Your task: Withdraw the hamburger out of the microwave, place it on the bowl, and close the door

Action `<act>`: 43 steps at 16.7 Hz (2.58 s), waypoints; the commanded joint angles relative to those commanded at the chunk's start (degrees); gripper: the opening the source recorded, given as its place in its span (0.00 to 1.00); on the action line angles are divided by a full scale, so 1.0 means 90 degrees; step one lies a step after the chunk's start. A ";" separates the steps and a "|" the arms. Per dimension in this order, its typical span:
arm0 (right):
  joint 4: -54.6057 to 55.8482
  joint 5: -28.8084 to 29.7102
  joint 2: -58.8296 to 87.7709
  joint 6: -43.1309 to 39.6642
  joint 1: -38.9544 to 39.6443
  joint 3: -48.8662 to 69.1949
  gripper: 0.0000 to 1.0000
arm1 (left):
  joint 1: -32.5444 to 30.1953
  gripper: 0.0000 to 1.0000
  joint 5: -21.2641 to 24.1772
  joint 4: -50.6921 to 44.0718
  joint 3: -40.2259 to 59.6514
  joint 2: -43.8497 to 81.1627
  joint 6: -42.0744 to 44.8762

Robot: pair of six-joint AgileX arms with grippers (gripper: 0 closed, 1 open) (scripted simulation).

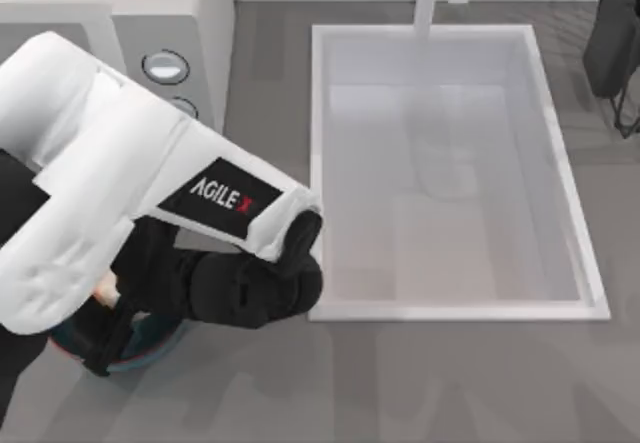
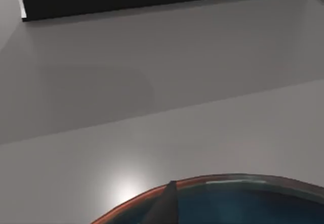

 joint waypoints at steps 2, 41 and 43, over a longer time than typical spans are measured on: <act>0.0000 0.0000 0.0000 0.0000 0.0000 0.0000 1.00 | 0.0000 0.00 0.0000 0.0000 0.0000 0.0000 0.0000; 0.0000 0.0000 0.0000 0.0000 0.0000 0.0000 1.00 | 0.2988 1.00 0.3024 0.5234 -0.3676 -0.8098 0.8316; 0.0000 0.0000 0.0000 0.0000 0.0000 0.0000 1.00 | 0.3373 1.00 0.3738 0.6008 -0.4467 -0.9656 1.0068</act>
